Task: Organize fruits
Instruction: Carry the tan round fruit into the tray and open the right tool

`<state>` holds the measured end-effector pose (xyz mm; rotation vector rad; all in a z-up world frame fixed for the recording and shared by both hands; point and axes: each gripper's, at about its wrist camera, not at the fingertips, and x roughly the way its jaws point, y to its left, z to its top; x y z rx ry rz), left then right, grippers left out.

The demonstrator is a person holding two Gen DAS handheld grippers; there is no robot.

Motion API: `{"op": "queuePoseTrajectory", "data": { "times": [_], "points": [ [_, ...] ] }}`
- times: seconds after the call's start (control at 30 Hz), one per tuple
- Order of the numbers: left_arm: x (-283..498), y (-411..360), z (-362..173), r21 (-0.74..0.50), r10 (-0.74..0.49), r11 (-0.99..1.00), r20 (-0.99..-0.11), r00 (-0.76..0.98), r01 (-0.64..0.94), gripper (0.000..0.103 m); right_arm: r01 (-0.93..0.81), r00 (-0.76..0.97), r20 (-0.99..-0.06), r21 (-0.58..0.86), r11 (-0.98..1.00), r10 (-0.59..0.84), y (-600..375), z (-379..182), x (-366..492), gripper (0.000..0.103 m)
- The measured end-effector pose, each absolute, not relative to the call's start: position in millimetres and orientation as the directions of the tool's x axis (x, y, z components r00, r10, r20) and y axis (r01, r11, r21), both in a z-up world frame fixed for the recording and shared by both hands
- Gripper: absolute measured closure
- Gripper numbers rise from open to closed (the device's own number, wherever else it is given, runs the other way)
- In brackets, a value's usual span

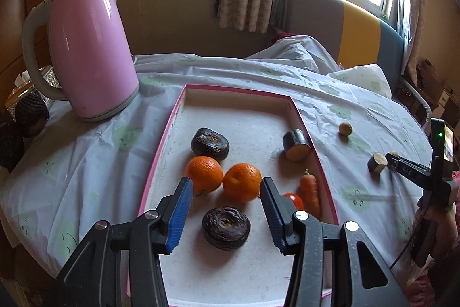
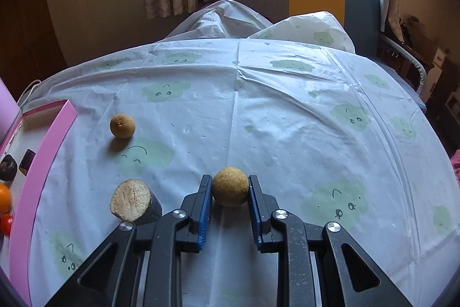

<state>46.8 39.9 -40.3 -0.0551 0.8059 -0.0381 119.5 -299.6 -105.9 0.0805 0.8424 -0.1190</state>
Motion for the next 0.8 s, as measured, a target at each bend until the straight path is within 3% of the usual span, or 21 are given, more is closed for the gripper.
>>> {"op": "queuePoseTrajectory", "data": {
  "times": [0.37, 0.8],
  "points": [
    [43.1, 39.2, -37.9, -0.073, -0.063, 0.997, -0.717, 0.694, 0.015, 0.054, 0.041, 0.722, -0.691, 0.098, 0.994, 0.038, -265.1, -73.6, 95.5, 0.079],
    [41.1, 44.2, -40.3, -0.082, -0.065, 0.997, -0.717, 0.694, 0.009, 0.054, -0.324, 0.646, -0.682, 0.163, 0.932, 0.343, -139.1, -53.9, 93.5, 0.079]
  ]
}}
